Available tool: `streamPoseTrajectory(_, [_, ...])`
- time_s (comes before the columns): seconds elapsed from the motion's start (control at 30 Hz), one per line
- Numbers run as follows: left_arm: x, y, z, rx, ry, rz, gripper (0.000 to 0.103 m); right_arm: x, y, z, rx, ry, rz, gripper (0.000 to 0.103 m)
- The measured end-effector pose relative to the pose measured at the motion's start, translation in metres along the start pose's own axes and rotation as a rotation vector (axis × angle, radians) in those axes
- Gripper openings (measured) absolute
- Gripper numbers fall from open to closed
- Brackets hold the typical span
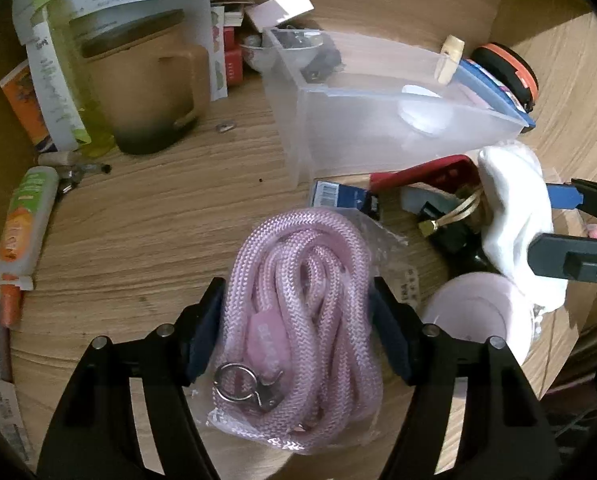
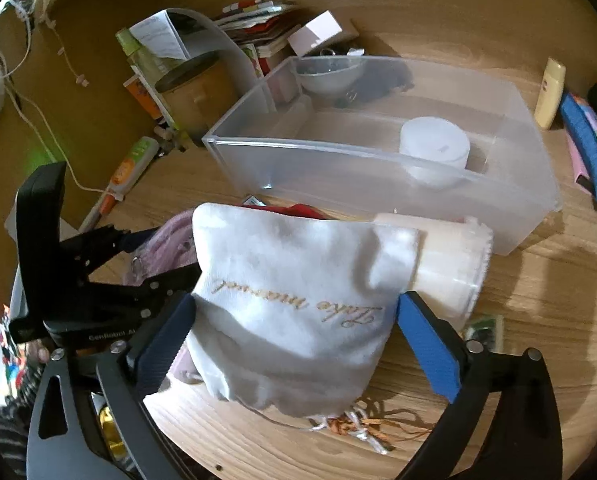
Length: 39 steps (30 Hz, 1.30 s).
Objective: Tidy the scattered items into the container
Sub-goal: 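Grasp and lift the white drawstring pouch with right tool while left tool lifts rope bag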
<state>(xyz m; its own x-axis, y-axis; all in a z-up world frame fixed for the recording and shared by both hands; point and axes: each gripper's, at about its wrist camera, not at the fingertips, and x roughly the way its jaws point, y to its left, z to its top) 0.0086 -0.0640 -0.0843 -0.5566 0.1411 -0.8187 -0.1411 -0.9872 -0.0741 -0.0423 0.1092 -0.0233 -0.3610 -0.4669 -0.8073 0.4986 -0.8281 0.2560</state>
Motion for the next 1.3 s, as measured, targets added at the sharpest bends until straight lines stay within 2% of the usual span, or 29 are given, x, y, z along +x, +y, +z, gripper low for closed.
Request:
streamPoseTrajectory(0.13, [-0.003, 0.004, 0.0, 0.004, 0.008, -0.029, 0.07, 0.006, 0.005, 0.004, 0.006, 0.022, 0.017, 0.103])
streamPoseTrajectory(0.2, [-0.001, 0.006, 0.001, 0.013, 0.015, -0.024, 0.078, 0.011, 0.007, 0.006, 0.01, 0.036, 0.02, 0.103])
streamPoseTrajectory(0.33, [0.01, 0.008, 0.005, 0.024, 0.05, -0.031, 0.085, 0.021, 0.014, 0.009, -0.017, 0.06, -0.005, 0.103])
streamPoseTrajectory(0.5, [0.016, -0.003, 0.005, 0.083, 0.053, 0.008, 0.084, 0.04, 0.02, 0.012, -0.055, 0.113, -0.006, 0.103])
streamPoseTrajectory(0.53, [0.017, -0.004, 0.005, 0.091, 0.045, 0.015, 0.082, 0.044, 0.02, 0.011, -0.057, 0.116, -0.014, 0.101])
streamPoseTrajectory(0.6, [0.014, -0.004, 0.003, 0.093, 0.02, 0.022, 0.07, 0.043, 0.02, 0.011, -0.074, 0.087, -0.047, 0.091])
streamPoseTrajectory(0.63, [0.014, -0.004, 0.003, 0.088, 0.015, 0.025, 0.068, 0.041, 0.021, 0.011, -0.092, 0.072, -0.059, 0.078])
streamPoseTrajectory(0.67, [0.014, -0.002, 0.004, 0.076, 0.012, 0.022, 0.068, 0.039, 0.022, 0.011, -0.112, 0.067, -0.051, 0.07])
streamPoseTrajectory(0.87, [0.014, 0.005, 0.007, 0.028, -0.012, 0.035, 0.066, 0.029, 0.023, 0.011, -0.14, 0.022, -0.038, 0.055])
streamPoseTrajectory(1.07, [0.006, 0.009, 0.01, -0.023, -0.05, 0.029, 0.066, 0.021, 0.022, 0.014, -0.141, -0.011, -0.029, 0.048])
streamPoseTrajectory(1.3, [-0.009, 0.014, 0.013, -0.063, -0.088, 0.027, 0.066, -0.001, 0.012, 0.015, -0.111, -0.065, -0.009, 0.047])
